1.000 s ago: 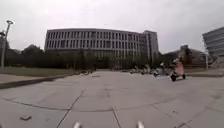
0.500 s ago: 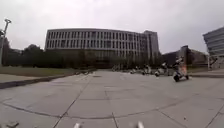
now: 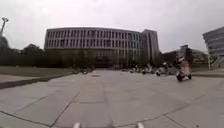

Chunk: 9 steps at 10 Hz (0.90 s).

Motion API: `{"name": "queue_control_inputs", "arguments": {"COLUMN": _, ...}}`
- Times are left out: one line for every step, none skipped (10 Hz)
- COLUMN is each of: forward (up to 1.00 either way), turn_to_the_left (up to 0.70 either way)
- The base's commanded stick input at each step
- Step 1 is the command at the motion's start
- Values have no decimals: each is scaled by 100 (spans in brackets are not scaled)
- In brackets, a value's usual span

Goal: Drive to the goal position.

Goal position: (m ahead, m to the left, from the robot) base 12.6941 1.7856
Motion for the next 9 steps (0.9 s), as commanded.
{"name": "queue_control_inputs", "arguments": {"forward": 50, "turn_to_the_left": 0}}
{"name": "queue_control_inputs", "arguments": {"forward": 50, "turn_to_the_left": 0}}
{"name": "queue_control_inputs", "arguments": {"forward": 50, "turn_to_the_left": 0}}
{"name": "queue_control_inputs", "arguments": {"forward": 50, "turn_to_the_left": 0}}
{"name": "queue_control_inputs", "arguments": {"forward": 50, "turn_to_the_left": 0}}
{"name": "queue_control_inputs", "arguments": {"forward": 50, "turn_to_the_left": 0}}
{"name": "queue_control_inputs", "arguments": {"forward": 50, "turn_to_the_left": 0}}
{"name": "queue_control_inputs", "arguments": {"forward": 50, "turn_to_the_left": 0}}
{"name": "queue_control_inputs", "arguments": {"forward": 50, "turn_to_the_left": 0}}
